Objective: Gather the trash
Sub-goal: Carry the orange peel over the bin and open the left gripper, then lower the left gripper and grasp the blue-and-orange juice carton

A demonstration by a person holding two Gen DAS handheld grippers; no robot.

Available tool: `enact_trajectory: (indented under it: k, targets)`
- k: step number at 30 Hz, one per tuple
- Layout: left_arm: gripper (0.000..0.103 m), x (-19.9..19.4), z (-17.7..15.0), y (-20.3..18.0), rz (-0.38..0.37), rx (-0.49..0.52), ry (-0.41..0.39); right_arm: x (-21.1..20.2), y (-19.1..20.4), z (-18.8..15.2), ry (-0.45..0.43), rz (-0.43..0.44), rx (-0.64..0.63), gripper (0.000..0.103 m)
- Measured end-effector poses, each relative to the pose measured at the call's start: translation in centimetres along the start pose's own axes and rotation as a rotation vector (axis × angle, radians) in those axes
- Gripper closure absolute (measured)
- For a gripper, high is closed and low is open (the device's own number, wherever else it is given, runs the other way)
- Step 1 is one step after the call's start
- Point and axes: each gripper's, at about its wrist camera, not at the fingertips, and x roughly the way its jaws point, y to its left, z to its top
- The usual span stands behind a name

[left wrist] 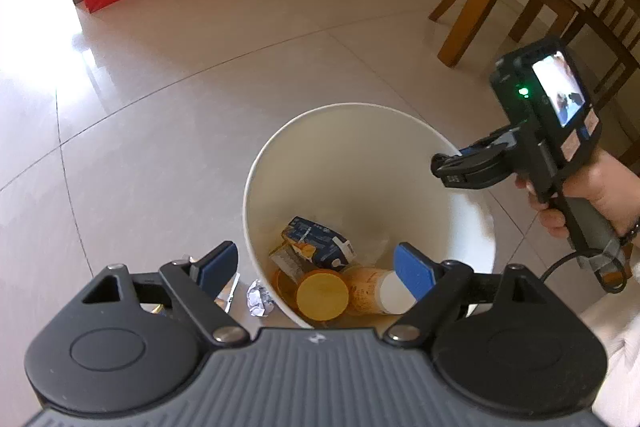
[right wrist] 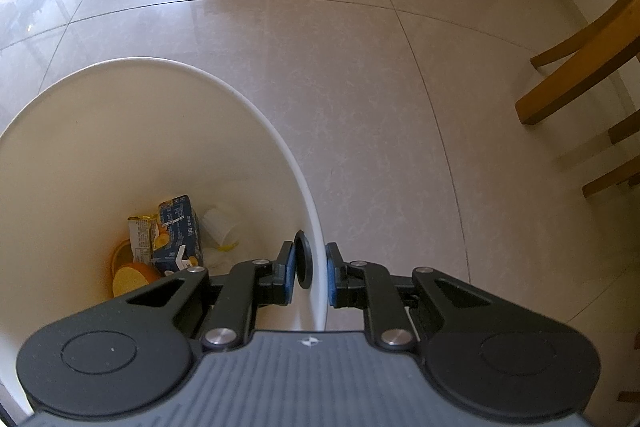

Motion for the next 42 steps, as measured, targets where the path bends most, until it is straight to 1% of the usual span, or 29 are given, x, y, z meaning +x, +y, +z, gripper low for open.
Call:
enact_trajectory:
  k: [3,8,10,14,16,20,22,24,25,28,32,35,37,41,42]
  targets:
    - [0.017,-0.1,-0.5,0.7,0.015,-0.011,-0.011,0.0,0.0,0.1,0.0,0.001,0.001,0.085]
    - [0.016,-0.5,-1.8,2.8,0.063,-0.034,-0.032,-0.1,0.0,0.1,0.0,-0.001,-0.001,0.085]
    - [0.014,-0.5,-2.4,4.1,0.079,-0.057,-0.041,-0.1,0.0,0.1,0.0,-0.001,0.0,0.085]
    - [0.013,0.5,-4.0,7.5,0.111,-0.129,-0.054,-0.1,0.1,0.1,0.0,-0.007,-0.007,0.085]
    - [0.013,1.8,-4.8,9.2,0.119,-0.163,-0.041,0.0,0.2,0.1,0.0,-0.011,-0.011,0.085]
    - [0.013,5.9,-6.6,12.4,0.14,-0.21,0.024,0.0,0.4,0.1,-0.001,-0.018,-0.016,0.085]
    - [0.013,8.2,-7.6,13.7,0.171,-0.217,0.043,0.1,0.5,0.0,-0.003,-0.023,-0.023,0.085]
    - [0.013,10.5,-8.6,15.0,0.232,-0.232,0.051,0.1,0.6,0.0,-0.003,-0.025,-0.026,0.085]
    - [0.013,11.5,-9.0,15.7,0.251,-0.251,0.063,0.0,0.5,0.0,-0.003,-0.025,-0.026,0.085]
    - [0.013,14.1,-10.6,18.1,0.286,-0.323,0.097,0.0,0.5,0.0,-0.004,-0.025,-0.03,0.085]
    - [0.013,16.1,-12.2,20.0,0.328,-0.384,0.098,0.0,0.7,-0.1,-0.006,-0.034,-0.043,0.085]
    - [0.013,16.9,-12.8,20.4,0.32,-0.409,0.107,0.0,0.7,-0.1,-0.005,-0.034,-0.041,0.085]
    - [0.013,17.3,-13.1,20.0,0.302,-0.409,0.126,0.0,0.7,-0.1,-0.006,-0.034,-0.041,0.085]
    - [0.013,17.6,-13.5,18.9,0.219,-0.403,0.167,-0.1,0.7,0.0,-0.005,-0.034,-0.041,0.084]
    - [0.013,17.7,-13.6,18.4,0.211,-0.396,0.169,-0.1,0.7,-0.1,-0.006,-0.035,-0.042,0.084]
